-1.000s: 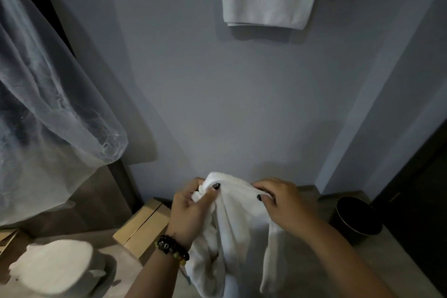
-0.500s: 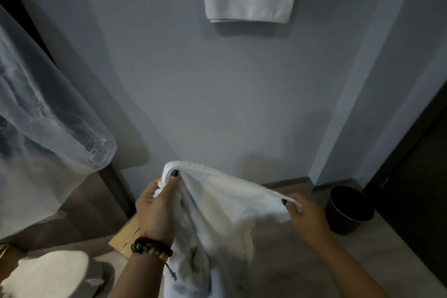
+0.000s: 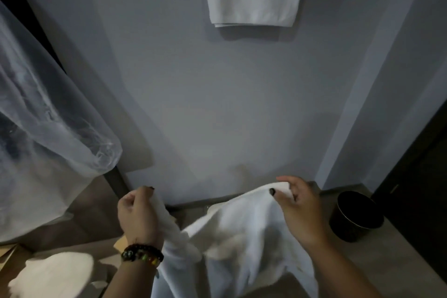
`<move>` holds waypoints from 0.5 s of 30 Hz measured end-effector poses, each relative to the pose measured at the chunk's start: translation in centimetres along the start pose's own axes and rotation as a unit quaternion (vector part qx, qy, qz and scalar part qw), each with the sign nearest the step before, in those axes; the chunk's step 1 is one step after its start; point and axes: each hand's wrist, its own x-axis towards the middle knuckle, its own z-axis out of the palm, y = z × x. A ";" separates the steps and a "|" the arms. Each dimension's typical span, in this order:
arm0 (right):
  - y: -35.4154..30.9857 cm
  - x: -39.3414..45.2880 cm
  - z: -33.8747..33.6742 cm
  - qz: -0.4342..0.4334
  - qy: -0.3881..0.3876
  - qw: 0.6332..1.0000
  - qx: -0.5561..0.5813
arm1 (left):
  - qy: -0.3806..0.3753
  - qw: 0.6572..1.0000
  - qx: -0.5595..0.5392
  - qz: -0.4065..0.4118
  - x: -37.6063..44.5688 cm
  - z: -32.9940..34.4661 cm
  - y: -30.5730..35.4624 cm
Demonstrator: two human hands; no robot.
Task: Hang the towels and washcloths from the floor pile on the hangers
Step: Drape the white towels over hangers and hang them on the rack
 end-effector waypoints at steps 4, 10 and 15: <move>-2.1 -0.7 0.9 -0.006 -0.060 0.998 -0.019 | -0.035 0.999 0.030 0.026 0.1 -0.5 -0.3; -5.5 -0.6 0.8 -0.077 -0.153 0.985 -0.015 | -0.100 0.995 0.010 0.030 0.9 -0.4 -0.4; -7.6 -1.6 0.9 -0.094 -0.253 0.962 0.028 | -0.220 0.975 0.003 0.041 -1.1 0.7 1.6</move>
